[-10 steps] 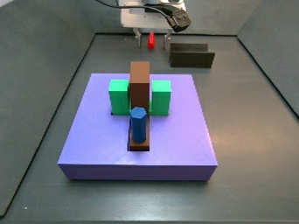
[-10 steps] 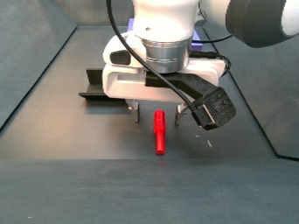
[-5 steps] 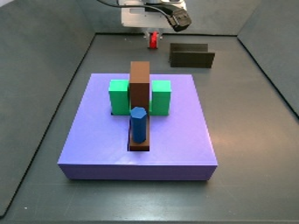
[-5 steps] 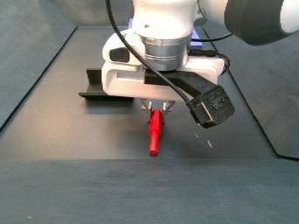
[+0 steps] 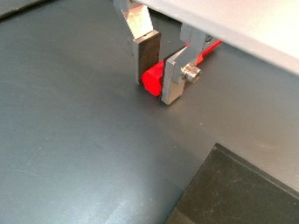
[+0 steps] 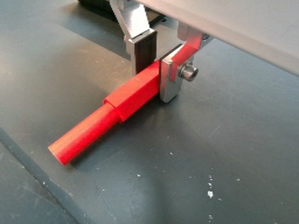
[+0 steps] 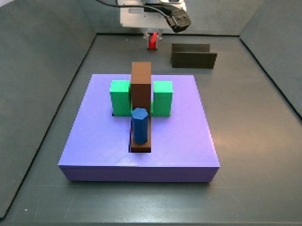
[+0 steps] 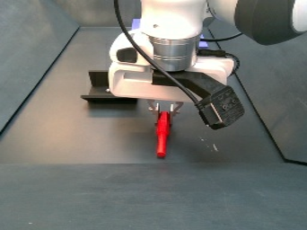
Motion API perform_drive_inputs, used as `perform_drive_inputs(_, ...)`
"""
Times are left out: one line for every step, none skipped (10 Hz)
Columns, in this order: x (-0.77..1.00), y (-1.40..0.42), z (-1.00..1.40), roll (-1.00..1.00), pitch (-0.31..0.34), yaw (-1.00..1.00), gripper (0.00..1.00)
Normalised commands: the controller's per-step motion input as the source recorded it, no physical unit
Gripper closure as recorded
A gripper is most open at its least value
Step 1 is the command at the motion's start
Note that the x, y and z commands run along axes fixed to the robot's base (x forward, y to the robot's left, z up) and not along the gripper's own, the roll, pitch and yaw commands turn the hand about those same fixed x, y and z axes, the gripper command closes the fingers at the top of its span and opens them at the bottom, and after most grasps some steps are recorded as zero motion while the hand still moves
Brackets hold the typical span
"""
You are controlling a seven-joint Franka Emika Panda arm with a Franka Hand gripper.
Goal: Pick up the red object. Move up. Place the red object on the fixture. Regrasp the red object. Move to above the board. Insert the red object.
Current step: Pick up the red object, then move up, then place the red object on the fixture.
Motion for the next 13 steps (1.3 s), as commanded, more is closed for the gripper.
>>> perform_drive_inputs(0.0, 0.0, 0.0, 0.0, 0.0, 0.0, 1.0)
perform_drive_inputs(0.0, 0.0, 0.0, 0.0, 0.0, 0.0, 1.0)
perform_drive_inputs(0.0, 0.0, 0.0, 0.0, 0.0, 0.0, 1.0)
perform_drive_inputs(0.0, 0.0, 0.0, 0.0, 0.0, 0.0, 1.0)
perform_drive_inputs(0.0, 0.0, 0.0, 0.0, 0.0, 0.0, 1.0)
perform_drive_inputs(0.0, 0.0, 0.0, 0.0, 0.0, 0.0, 1.0)
perform_drive_inputs(0.0, 0.0, 0.0, 0.0, 0.0, 0.0, 1.0)
perform_drive_inputs(0.0, 0.0, 0.83, 0.0, 0.0, 0.0, 1.0)
perform_drive_inputs(-0.01, 0.07, 0.8, 0.01, 0.006, 0.06, 1.0)
perform_drive_inputs(-0.03, 0.05, 0.55, 0.03, 0.025, 0.05, 1.0)
perform_drive_inputs(0.02, 0.01, 0.19, 0.07, 0.016, 0.03, 1.0)
perform_drive_inputs(0.0, 0.01, 0.0, -0.06, 0.0, 0.0, 1.0)
perform_drive_inputs(0.0, 0.12, 0.05, -0.31, 0.0, -0.04, 1.0)
